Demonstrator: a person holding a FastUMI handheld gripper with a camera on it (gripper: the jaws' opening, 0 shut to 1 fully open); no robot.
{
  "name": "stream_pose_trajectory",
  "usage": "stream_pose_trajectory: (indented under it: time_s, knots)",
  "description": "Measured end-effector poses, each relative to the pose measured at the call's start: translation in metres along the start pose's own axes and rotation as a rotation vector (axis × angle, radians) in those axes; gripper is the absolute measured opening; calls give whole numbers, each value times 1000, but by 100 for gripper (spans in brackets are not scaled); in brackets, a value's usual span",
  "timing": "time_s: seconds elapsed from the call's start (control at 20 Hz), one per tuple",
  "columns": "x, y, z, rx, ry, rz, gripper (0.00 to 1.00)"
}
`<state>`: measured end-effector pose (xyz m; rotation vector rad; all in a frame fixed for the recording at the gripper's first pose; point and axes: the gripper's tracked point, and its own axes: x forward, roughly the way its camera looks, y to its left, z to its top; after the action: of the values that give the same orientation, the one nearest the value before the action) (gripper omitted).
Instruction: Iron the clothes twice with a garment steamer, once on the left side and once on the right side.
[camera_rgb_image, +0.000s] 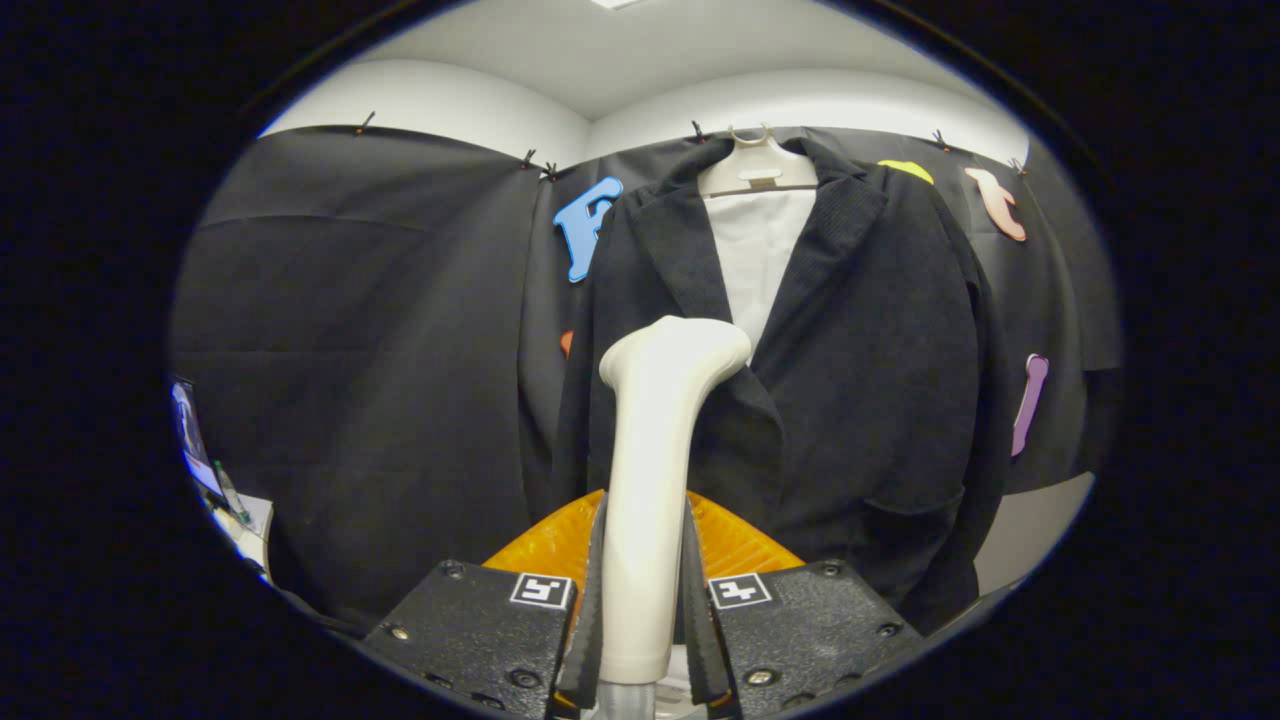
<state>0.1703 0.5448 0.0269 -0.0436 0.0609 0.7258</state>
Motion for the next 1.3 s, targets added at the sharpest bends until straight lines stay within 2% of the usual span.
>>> stream_pose_trajectory:
  time_s: [1.3]
  knots:
    - [-18,-13,-109,84,287,-38,37]
